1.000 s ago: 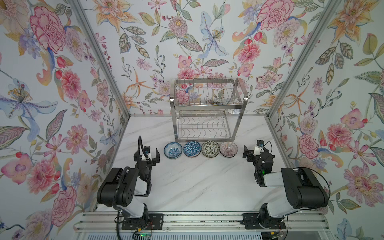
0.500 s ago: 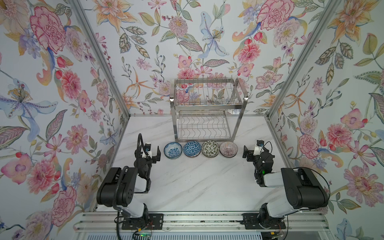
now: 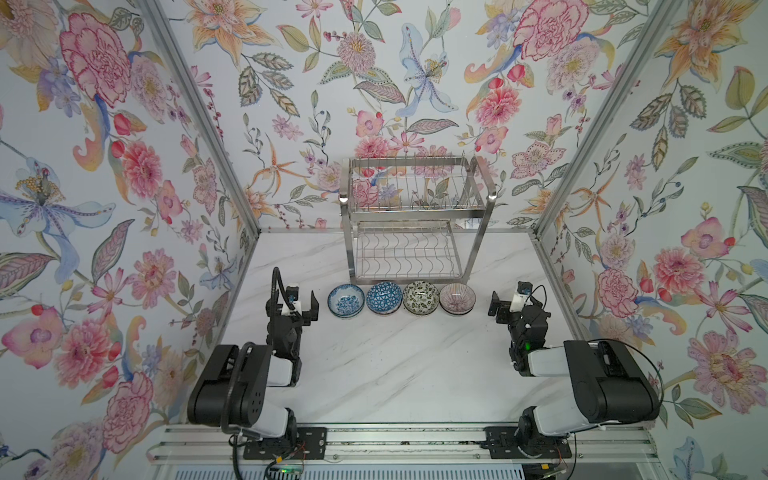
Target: Load the bowls into the dish rack
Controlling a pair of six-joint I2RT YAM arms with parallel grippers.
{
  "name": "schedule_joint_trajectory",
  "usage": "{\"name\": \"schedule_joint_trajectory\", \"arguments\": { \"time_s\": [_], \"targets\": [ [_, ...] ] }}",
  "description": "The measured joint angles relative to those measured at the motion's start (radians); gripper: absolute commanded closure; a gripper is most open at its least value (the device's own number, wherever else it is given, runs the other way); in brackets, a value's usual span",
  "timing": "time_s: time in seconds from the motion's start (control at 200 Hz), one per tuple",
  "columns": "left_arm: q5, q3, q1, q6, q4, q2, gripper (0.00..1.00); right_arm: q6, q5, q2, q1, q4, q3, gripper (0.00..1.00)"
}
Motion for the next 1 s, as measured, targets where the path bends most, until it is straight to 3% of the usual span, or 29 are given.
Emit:
{"name": "schedule_joint_trajectory", "arguments": {
  "time_s": [0.13, 0.29, 0.596, 1.001],
  "targets": [
    [-0.07, 0.137, -0.097, 0.006, -0.253, -0.217, 0.01, 0.003, 0.107, -0.238, 0.102, -0.288, 0.081, 0.01],
    [-0.088, 0.374, -0.148, -0.032, -0.554, -0.288, 0.0, 0.009, 0.139, -0.372, 0.229, -0.557, 0.294, 0.01],
    [-0.022, 0.44, -0.158, -0.143, -0.986, -0.301, 0.01, 0.023, 0.132, -0.311, 0.453, -0.984, 0.559, 0.01],
    [0.018, 0.475, -0.227, -0.182, -1.144, -0.245, 0.01, 0.034, 0.165, -0.285, 0.528, -1.11, 0.588, 0.01]
  ]
}}
